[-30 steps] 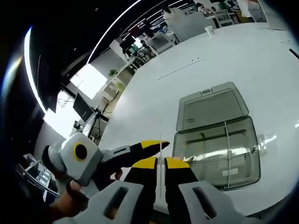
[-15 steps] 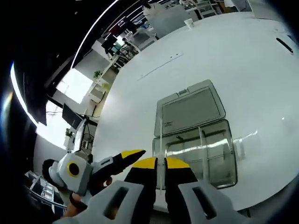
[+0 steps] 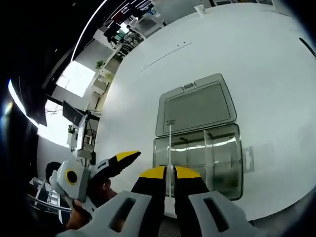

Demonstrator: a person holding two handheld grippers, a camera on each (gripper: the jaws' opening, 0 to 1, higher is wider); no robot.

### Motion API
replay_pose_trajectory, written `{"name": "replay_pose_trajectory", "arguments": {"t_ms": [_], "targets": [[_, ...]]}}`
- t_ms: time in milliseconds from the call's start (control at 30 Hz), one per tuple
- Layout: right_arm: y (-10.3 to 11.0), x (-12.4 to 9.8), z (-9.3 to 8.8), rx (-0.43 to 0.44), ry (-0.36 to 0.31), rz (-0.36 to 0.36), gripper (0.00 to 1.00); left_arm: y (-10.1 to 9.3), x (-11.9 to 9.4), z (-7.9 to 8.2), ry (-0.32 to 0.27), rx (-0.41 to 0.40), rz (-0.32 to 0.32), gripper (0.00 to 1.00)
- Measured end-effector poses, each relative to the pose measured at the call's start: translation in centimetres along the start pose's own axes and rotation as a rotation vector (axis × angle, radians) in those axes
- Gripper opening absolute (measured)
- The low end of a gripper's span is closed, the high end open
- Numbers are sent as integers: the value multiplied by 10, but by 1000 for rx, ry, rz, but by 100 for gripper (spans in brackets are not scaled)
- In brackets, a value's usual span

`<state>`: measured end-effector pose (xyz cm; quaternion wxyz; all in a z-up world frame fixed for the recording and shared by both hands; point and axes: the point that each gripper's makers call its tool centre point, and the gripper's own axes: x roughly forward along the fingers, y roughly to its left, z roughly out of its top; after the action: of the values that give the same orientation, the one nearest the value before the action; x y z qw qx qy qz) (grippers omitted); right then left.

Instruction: Insert the divider into the dual guide fixture by aligning both edges with the guide slots and pushing it downward to the bottom, including one-sided entry, uneven engagement, binding, and posture correction.

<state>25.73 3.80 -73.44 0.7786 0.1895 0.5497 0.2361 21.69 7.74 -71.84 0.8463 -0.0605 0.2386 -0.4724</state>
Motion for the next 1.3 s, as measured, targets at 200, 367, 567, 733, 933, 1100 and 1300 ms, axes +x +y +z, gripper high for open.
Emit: {"name": "replay_pose_trajectory", "arguments": {"t_ms": [200,367,567,733,933,1100,1300], "targets": [[-4,5,-4,-10,42,-20,0,-1,0,-2,-9,-15,-2,90],[-9,8,-6,-19,56,-39,0,1,-3,0,-18,-20,7,90],[-13,14,-7,-24,59,-49,0,7,-7,1,-27,-27,23,90],[-13,20,-9,-12,56,-47,0,9,-8,4,-34,-29,31,90],[-14,21,-11,-10,59,-49,0,11,-11,4,-44,-39,41,90],[-12,20,-10,-47,56,-72,0,10,-11,1,-38,-48,44,90],[-14,20,-9,-53,47,-81,0,9,-11,-1,-38,-55,41,90]]}}
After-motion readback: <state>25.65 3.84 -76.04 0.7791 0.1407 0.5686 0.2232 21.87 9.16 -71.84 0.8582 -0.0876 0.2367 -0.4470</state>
